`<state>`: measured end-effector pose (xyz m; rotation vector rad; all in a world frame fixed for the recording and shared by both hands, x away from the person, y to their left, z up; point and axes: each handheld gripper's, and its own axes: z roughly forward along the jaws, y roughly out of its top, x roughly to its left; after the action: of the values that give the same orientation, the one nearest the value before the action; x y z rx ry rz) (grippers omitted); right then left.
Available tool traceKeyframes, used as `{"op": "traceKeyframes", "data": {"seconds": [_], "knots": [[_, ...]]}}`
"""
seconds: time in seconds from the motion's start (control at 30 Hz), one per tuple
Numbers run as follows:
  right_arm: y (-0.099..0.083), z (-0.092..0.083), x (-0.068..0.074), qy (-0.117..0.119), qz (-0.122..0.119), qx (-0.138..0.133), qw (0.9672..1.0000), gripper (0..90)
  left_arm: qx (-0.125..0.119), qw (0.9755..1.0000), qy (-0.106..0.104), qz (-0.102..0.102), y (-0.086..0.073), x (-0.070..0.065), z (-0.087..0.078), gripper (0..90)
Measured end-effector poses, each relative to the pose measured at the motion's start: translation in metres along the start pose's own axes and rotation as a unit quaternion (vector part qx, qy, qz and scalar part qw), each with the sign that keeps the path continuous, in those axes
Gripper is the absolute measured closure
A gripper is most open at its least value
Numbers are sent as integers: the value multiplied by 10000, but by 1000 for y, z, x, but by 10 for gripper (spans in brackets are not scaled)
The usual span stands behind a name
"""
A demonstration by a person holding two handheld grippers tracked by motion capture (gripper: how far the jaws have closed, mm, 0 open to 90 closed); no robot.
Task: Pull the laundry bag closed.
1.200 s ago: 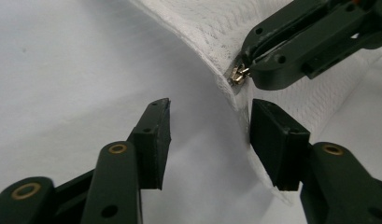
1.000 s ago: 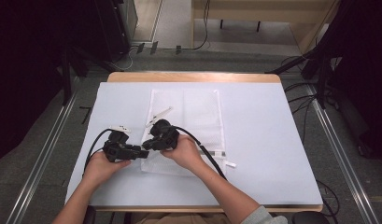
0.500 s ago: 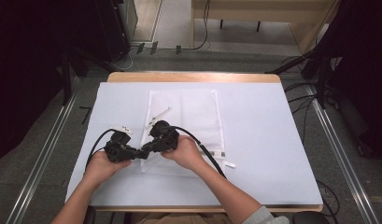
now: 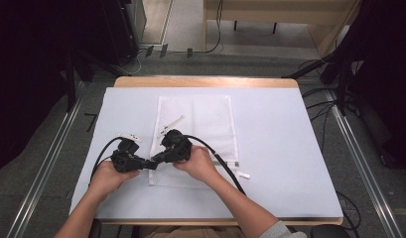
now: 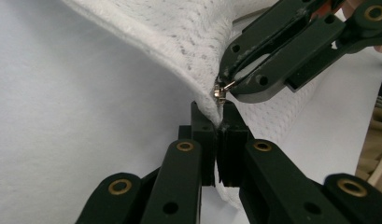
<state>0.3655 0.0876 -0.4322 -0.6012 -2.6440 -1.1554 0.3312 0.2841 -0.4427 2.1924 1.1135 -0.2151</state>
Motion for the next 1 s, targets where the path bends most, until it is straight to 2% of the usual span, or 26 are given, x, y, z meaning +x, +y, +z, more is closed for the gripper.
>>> {"op": "traceKeyframes", "data": {"seconds": [0.13,0.33,0.37,0.4,0.47,0.5,0.63,0.7,0.87,1.0], "knots": [[-2,0,-2,3,32,29,10000,880,-27,10000,8,16,0,0,0,884],[-6,2,0,-112,-169,28,9998,883,49,10000,29,63,-1,0,-1,889],[-6,2,0,-112,-169,28,9998,883,49,10000,29,63,-1,0,-1,889],[-7,2,-1,-209,-165,66,9996,884,43,10000,51,49,-1,1,-3,890],[-8,1,-2,-210,-148,54,9997,884,-24,10000,13,9,-2,2,-4,890],[-10,0,-6,-280,-34,100,9996,883,-10,10000,35,49,-2,3,-6,889],[-16,-4,-12,-188,66,68,9998,882,-105,9999,39,55,-3,5,-6,887],[-18,-5,-11,-253,-49,13,9997,882,-130,9999,39,70,-3,5,-6,886],[-18,-6,-11,-230,-52,-14,9997,881,-142,9999,26,87,-4,4,-7,886],[-21,-6,-14,-309,-17,68,9995,881,-131,9999,38,91,-5,5,-8,886]]}}
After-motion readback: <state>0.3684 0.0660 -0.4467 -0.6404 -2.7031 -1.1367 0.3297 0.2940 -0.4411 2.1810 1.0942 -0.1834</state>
